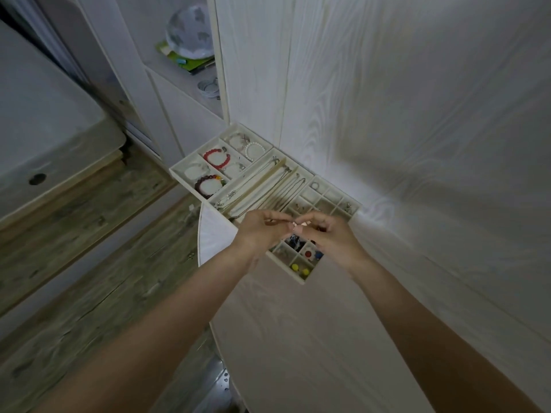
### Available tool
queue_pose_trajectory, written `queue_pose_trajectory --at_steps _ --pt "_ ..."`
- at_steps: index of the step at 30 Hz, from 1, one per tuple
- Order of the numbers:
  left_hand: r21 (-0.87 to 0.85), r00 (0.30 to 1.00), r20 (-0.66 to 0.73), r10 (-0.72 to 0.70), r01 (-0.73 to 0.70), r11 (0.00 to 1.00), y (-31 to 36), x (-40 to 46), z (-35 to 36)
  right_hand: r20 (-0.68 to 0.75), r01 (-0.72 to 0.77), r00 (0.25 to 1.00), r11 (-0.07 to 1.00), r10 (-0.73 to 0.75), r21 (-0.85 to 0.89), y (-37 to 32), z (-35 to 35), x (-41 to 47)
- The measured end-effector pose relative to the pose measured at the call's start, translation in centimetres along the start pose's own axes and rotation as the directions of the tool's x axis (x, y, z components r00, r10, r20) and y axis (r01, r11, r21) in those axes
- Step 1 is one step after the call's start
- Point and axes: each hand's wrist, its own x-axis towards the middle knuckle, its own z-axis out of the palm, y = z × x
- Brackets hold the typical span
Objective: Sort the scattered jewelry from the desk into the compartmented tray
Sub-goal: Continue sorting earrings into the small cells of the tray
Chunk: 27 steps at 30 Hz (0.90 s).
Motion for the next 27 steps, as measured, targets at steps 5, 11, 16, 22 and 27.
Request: queue_pose_trajectory --at_steps 5,11,16,22,27 --pt "-0.02 0.998 -0.064 0.015 -0.017 1.0 -1.3 0.8 0.6 -0.094 -0.021 0.995 1.0 0.02 -0.005 0.9 0.6 1.0" --pt "-0.024 0.998 -0.056 -0.001 0.0 1.0 -1.8 1.0 0.0 -0.107 0.012 0.994 0.997 -0.02 -0.073 1.2 1.1 1.4" --pt "-0.047 1.0 -0.031 -0.004 0.003 0.999 -2.1 1.2 -0.4 -0.06 -0.032 0.998 0.997 0.028 -0.066 1.7 1.3 2.1" --pt "-0.06 1.0 -0.003 0.003 -0.003 0.998 -2.8 1.6 0.0 -0.048 -0.064 0.997 0.998 0.063 -0.023 2.3 1.4 2.6" --pt "-0.07 0.999 -0.035 0.039 -0.042 0.997 -3.1 2.2 0.4 -0.076 -0.188 0.978 0.978 0.196 0.094 2.8 1.7 2.8"
